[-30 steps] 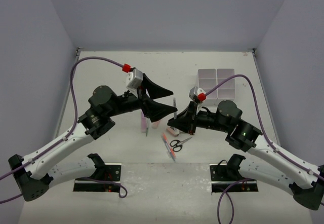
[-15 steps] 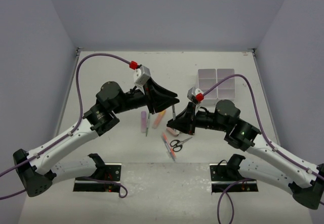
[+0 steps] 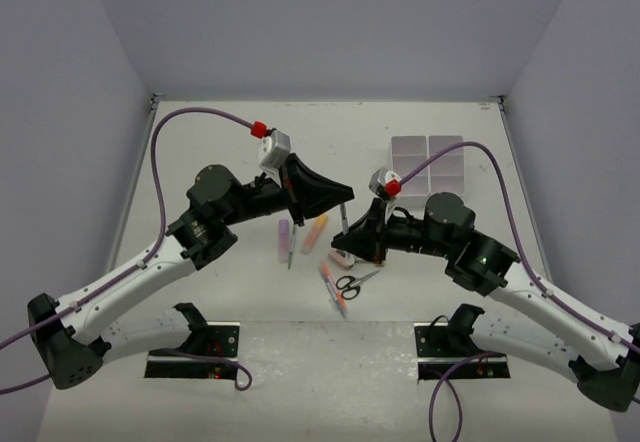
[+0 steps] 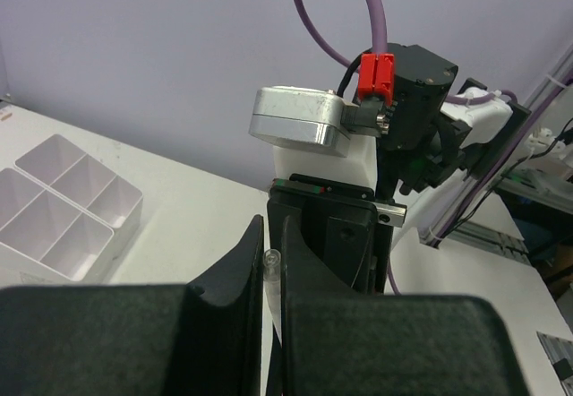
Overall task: Sort the stationery into containers
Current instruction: Close the pen cap on the pen.
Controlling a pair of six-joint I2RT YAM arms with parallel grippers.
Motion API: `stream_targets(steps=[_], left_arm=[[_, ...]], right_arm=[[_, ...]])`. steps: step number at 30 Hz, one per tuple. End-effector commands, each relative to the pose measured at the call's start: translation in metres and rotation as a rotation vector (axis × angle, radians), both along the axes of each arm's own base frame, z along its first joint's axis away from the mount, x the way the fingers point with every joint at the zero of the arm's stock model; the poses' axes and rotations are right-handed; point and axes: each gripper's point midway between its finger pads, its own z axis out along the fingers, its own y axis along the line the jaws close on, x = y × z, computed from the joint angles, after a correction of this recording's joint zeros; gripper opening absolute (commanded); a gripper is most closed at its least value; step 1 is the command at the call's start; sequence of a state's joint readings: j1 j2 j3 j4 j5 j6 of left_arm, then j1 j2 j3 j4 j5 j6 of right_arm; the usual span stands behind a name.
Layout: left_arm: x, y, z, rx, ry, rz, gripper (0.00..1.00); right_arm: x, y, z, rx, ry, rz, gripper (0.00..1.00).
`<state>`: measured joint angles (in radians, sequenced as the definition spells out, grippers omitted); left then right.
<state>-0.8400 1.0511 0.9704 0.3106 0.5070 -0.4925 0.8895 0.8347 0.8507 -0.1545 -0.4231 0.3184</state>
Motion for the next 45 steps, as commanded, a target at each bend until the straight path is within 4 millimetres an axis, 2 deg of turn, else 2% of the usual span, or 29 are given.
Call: stream_targets(steps=[1,12,16,20,27,30,32,34,37,43,45], left_arm=[[-0.009,-0.006,-0.037,0.050,0.069,-0.064,0.00],[-0.031,-0.014,-0.080,0.108,0.122,-0.106,0.00],[-0.033,-0.012,-0.093,0.126,0.136,-0.096,0.00],[-0.042,-0.010,-0.124,0.145,0.188,-0.111,0.00],[-0.059,-0.011,-0.140,0.133,0.214,-0.155,0.00],[-0.061,-0.013,-0.139,0.133,0.213,-0.155,0.00],[-0.050,-0.010,-0.136,0.163,0.205,-0.086,0.00],[-0.035,-0.006,-0.124,0.175,0.171,0.005,0.00],[-0.034,-0.005,-0.094,0.161,0.086,0.005,0.00],[-0.035,-0.011,-0.058,0.116,0.016,-0.025,0.00],[-0.029,-0.008,-0.048,0.099,0.005,0.018,0.17]], right_arm=[[0.018,-0.003,0.082,0.155,-0.149,-0.094,0.00],[0.044,0.000,0.148,0.215,-0.246,-0.106,0.00],[0.044,-0.002,0.158,0.223,-0.264,-0.105,0.00],[0.050,-0.005,0.161,0.218,-0.272,-0.132,0.00],[0.058,-0.004,0.163,0.220,-0.274,-0.140,0.00],[0.060,-0.001,0.166,0.231,-0.273,-0.139,0.00],[0.058,0.005,0.159,0.213,-0.263,-0.100,0.00],[0.057,0.010,0.141,0.177,-0.241,-0.065,0.00],[0.063,0.012,0.112,0.137,-0.205,-0.081,0.00],[0.067,0.013,0.087,0.103,-0.171,-0.098,0.00],[0.068,0.013,0.078,0.094,-0.157,-0.104,0.00]])
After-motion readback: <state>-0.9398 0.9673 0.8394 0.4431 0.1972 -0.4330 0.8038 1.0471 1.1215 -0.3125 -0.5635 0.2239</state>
